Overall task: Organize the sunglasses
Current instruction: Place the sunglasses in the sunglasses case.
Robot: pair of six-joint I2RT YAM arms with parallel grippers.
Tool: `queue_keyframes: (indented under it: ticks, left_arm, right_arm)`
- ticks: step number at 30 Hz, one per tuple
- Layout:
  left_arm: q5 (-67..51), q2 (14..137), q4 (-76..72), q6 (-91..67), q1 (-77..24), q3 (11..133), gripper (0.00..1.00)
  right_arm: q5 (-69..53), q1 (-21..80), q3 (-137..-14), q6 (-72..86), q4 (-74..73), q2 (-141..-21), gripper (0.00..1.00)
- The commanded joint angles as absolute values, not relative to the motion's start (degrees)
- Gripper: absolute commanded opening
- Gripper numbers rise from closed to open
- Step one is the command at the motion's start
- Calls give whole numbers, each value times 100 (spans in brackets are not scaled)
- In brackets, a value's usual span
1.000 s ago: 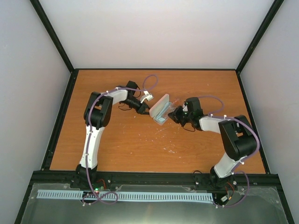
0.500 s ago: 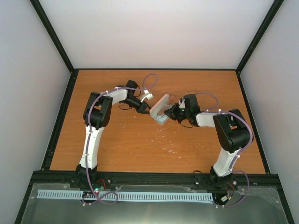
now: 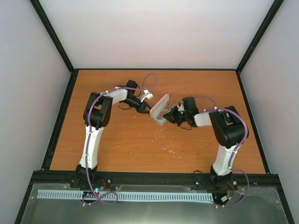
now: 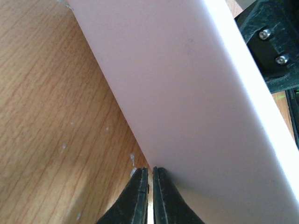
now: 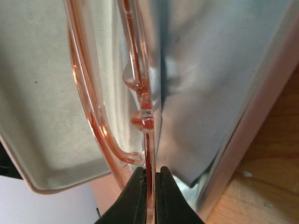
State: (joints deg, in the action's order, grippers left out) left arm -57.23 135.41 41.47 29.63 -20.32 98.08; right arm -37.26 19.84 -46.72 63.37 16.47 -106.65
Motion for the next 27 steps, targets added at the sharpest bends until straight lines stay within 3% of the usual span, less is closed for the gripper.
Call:
queue_keyframes:
  ticks: [1,5,11,16,27]
  left_arm:
    - [-5862,13328,4068,2927,-2056,9902,8]
    - [-5872,13324,4065,2911,-2057,9923,8]
    - [-5881,13333,4046,2902,-2057,9965,9]
    - [-5893,13351,4044,2907,-2057,9993,10]
    - [-5928,13376,4005,2924,-2057,9993,10]
  right_arm:
    - [-3838,1959,-4763,6232,1662,-10866,3]
    - [-3877,1977,-4892,6133,1450,-10965,4]
    - [-3827,2003,-5115,5835,765,-10928,27]
    - [-3695,2002,-5289,5565,148,-10738,34]
    - [-3155,1995,-5887,4891,-1513,-10148,35]
